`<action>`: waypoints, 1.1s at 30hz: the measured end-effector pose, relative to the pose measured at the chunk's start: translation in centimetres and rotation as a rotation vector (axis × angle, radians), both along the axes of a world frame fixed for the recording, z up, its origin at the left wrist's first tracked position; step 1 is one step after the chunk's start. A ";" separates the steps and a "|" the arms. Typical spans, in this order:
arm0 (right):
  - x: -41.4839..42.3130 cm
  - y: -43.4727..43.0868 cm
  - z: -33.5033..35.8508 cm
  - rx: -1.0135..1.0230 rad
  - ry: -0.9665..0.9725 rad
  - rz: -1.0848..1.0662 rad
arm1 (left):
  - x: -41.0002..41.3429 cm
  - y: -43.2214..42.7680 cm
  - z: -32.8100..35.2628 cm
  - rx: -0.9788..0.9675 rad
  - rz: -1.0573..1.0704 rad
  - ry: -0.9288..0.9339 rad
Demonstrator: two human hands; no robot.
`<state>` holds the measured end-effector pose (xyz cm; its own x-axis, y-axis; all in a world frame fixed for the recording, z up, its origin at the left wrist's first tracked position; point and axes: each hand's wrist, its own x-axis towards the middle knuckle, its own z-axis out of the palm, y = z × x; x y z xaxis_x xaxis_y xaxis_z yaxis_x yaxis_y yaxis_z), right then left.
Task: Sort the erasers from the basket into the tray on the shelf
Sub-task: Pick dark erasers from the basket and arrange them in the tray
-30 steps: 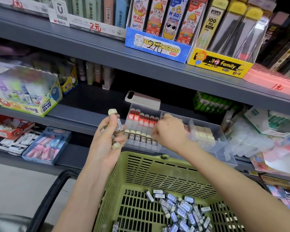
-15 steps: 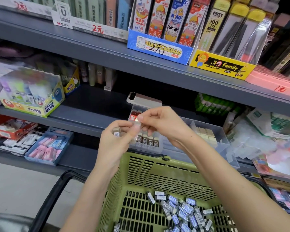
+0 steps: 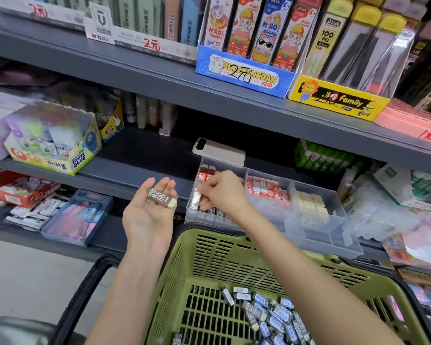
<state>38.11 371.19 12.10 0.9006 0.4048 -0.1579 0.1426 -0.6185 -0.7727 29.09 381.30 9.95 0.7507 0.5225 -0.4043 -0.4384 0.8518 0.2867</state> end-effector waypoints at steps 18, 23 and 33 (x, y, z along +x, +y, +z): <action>-4.6 -0.9 1.4 0.036 -0.224 0.173 | 0.0 -1.6 -0.3 0.526 -0.076 -0.054; -5.5 -1.4 2.0 0.249 0.019 0.162 | -0.1 -2.0 -0.5 0.650 -0.090 -0.086; -1.6 -3.5 2.2 0.561 0.021 -0.156 | -0.3 -2.2 -1.5 1.014 -0.328 0.232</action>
